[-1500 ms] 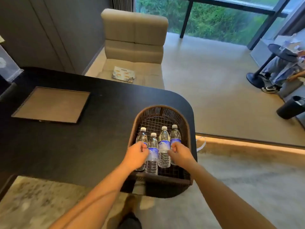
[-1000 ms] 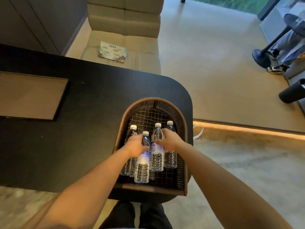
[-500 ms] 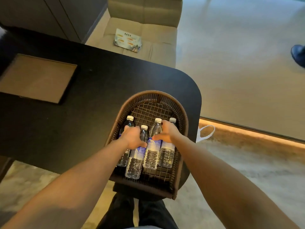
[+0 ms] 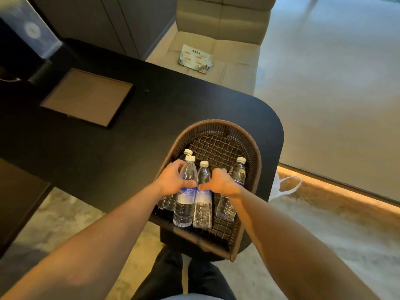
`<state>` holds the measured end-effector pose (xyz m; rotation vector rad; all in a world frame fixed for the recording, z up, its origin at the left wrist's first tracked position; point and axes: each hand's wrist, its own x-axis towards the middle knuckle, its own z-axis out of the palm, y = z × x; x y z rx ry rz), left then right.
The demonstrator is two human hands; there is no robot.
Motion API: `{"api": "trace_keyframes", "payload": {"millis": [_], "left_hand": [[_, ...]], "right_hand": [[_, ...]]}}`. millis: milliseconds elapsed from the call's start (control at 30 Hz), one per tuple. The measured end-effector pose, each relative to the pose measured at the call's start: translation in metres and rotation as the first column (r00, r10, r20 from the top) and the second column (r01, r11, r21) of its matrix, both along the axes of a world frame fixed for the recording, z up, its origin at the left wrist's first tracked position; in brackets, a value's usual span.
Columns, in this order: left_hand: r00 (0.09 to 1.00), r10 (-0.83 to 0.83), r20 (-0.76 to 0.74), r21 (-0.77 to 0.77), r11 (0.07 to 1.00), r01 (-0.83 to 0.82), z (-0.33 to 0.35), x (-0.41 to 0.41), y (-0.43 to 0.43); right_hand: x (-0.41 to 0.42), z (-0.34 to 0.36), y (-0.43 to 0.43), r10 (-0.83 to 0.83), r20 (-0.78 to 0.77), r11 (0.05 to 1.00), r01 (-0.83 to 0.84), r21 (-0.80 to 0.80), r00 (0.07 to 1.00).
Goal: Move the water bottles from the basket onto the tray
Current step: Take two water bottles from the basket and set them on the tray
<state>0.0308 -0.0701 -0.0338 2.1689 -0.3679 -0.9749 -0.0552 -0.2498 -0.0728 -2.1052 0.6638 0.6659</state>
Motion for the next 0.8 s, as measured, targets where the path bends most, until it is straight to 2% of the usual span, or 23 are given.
{"api": "trace_keyframes", "payload": {"millis": [167, 300, 467, 633, 800], "left_hand": [[0.998, 0.050, -0.036, -0.104, 0.993, -0.053, 0.006, -0.009, 0.016], [0.995, 0.091, -0.035, -0.156, 0.983, -0.095, 0.013, -0.018, 0.031], [0.988, 0.151, 0.005, -0.193, 0.970, -0.148, 0.019, -0.031, 0.047], [0.981, 0.190, 0.050, -0.207, 0.962, -0.176, 0.021, -0.042, 0.054], [0.964, 0.252, 0.090, -0.238, 0.945, -0.225, 0.027, -0.050, 0.057]], "right_hand": [[0.005, 0.002, 0.013, -0.010, -0.013, 1.000, 0.010, 0.006, 1.000], [0.001, -0.004, 0.019, -0.097, 0.065, 0.989, 0.089, 0.120, 0.993], [-0.009, -0.003, 0.012, -0.153, 0.049, 0.975, 0.142, 0.168, 0.987], [-0.019, 0.002, 0.015, -0.217, 0.045, 0.930, 0.193, 0.315, 0.975], [-0.037, 0.010, 0.014, -0.252, 0.164, 0.920, 0.183, 0.347, 0.954]]}}
